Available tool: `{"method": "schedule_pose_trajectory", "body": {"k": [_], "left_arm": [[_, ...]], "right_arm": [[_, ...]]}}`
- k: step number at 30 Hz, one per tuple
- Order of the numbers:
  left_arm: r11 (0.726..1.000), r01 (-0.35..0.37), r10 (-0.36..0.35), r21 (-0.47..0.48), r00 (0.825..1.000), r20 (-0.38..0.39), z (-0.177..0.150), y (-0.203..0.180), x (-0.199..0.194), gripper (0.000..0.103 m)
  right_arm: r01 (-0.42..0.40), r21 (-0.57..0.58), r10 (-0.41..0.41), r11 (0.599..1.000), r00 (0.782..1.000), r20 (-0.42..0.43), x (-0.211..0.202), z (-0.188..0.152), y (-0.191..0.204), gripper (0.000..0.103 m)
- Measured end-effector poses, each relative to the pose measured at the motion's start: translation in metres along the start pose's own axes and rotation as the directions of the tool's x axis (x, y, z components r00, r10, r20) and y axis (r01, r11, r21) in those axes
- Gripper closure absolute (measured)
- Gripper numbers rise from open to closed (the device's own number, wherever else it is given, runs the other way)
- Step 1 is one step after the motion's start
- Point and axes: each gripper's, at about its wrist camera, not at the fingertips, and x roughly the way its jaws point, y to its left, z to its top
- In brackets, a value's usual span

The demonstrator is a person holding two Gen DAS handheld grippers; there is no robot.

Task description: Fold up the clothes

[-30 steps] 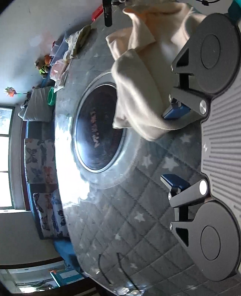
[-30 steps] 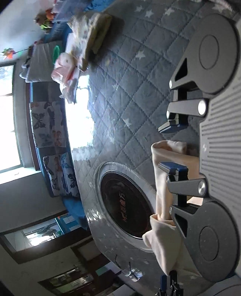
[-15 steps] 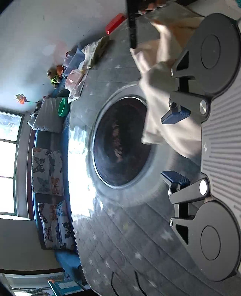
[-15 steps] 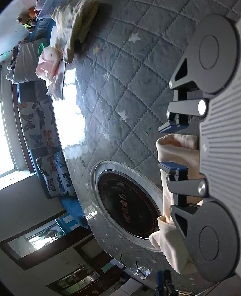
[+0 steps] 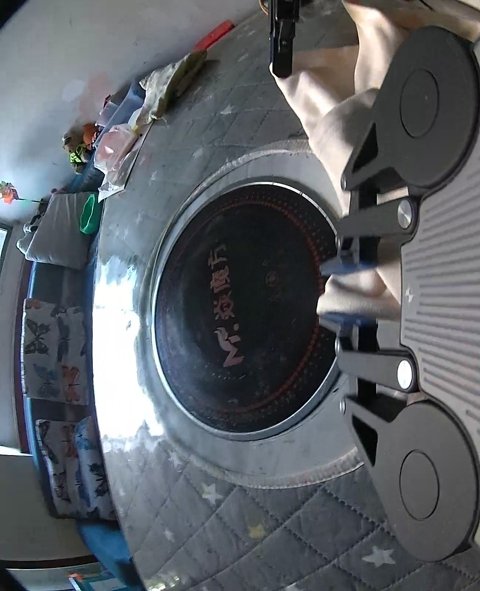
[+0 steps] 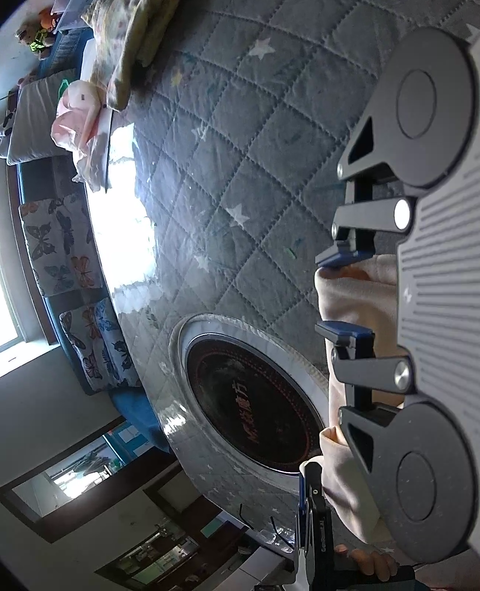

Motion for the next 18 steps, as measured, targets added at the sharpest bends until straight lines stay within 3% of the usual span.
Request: {"method": "schedule_pose_trajectory", "body": {"k": [2, 7, 11, 13, 17, 18], "left_arm": [[1.0, 0.016, -0.015, -0.018, 1.0, 0.025, 0.002, 0.002, -0.004, 0.092], [0.994, 0.102, -0.096, -0.035, 0.985, 0.141, 0.003, 0.009, -0.037, 0.094], [0.972, 0.237, -0.227, -0.011, 0.943, 0.245, -0.012, 0.015, -0.075, 0.094], [0.96, 0.277, -0.279, 0.046, 0.92, 0.274, -0.03, 0.015, -0.095, 0.095], [0.937, 0.316, -0.345, 0.149, 0.908, 0.239, -0.073, 0.012, -0.121, 0.096], [0.933, 0.315, -0.348, 0.173, 0.912, 0.217, -0.083, 0.01, -0.123, 0.096]], "right_arm": [[0.0, 0.002, 0.0, 1.0, 1.0, 0.002, 0.001, 0.0, 0.001, 0.091], [-0.052, -0.004, 0.052, 0.999, 0.996, 0.079, -0.018, -0.001, 0.004, 0.093], [-0.141, -0.081, 0.152, 0.987, 0.976, 0.159, -0.051, -0.013, 0.009, 0.093], [-0.16, -0.164, 0.187, 0.973, 0.968, 0.167, -0.066, -0.026, 0.014, 0.093], [-0.205, -0.27, 0.242, 0.941, 0.964, 0.111, -0.089, -0.061, 0.017, 0.093], [-0.213, -0.284, 0.247, 0.935, 0.965, 0.088, -0.091, -0.069, 0.017, 0.093]]}}
